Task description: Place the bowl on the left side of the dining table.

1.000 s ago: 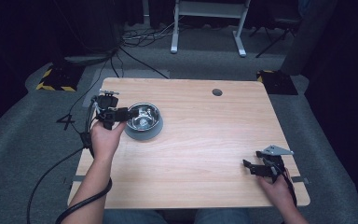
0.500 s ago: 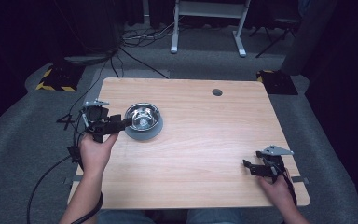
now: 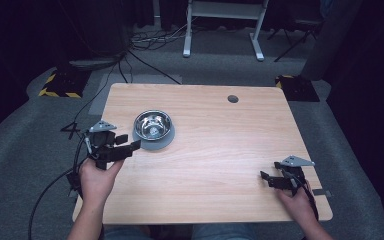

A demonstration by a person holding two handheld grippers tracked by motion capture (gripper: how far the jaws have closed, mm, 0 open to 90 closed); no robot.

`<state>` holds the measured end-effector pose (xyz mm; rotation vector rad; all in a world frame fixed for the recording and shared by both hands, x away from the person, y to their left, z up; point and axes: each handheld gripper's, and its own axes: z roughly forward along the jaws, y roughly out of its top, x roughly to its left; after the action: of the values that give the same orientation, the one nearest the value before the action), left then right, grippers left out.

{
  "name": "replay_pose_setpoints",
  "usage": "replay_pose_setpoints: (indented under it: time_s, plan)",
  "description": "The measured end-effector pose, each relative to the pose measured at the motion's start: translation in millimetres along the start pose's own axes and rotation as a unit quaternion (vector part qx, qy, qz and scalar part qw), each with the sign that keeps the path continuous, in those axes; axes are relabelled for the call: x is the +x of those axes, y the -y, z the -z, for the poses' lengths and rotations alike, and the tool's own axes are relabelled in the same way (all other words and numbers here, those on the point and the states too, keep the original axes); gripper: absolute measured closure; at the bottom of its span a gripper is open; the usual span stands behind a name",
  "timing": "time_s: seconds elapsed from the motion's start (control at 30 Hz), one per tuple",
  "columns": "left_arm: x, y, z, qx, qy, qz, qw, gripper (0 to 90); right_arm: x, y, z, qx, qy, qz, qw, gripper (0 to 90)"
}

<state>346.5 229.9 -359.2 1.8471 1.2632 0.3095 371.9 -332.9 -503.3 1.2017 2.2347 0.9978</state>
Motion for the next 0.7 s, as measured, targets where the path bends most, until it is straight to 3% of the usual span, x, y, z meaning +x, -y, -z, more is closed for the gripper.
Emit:
replay_pose_setpoints:
  time_s: [0.17,0.4,0.47,0.6,0.7]
  plan:
    - [-0.7,12.3,2.1,0.004,0.001,-0.008,1.0,42.9,0.1,0.1,-0.1,-0.001,0.0,0.0,1.0,25.0]
    - [-5.2,32.0,15.1,-0.044,0.017,-0.005,0.9989,42.7,0.0,0.0,0.1,0.0,0.0,0.0,1.0,25.0]
    - [-5.9,34.9,17.7,-0.047,0.02,-0.007,0.9987,42.7,0.0,0.0,0.1,0.001,-0.001,0.0,1.0,25.0]
    - [-8.7,43.7,20.1,-0.045,0.024,-0.006,0.9987,42.5,0.1,0.1,-0.1,-0.001,0.0,0.0,1.0,25.0]
    - [-11.4,51.3,20.4,-0.034,0.013,-0.015,0.9992,42.4,0.1,0.1,-0.1,-0.001,0.0,0.0,1.0,25.0]
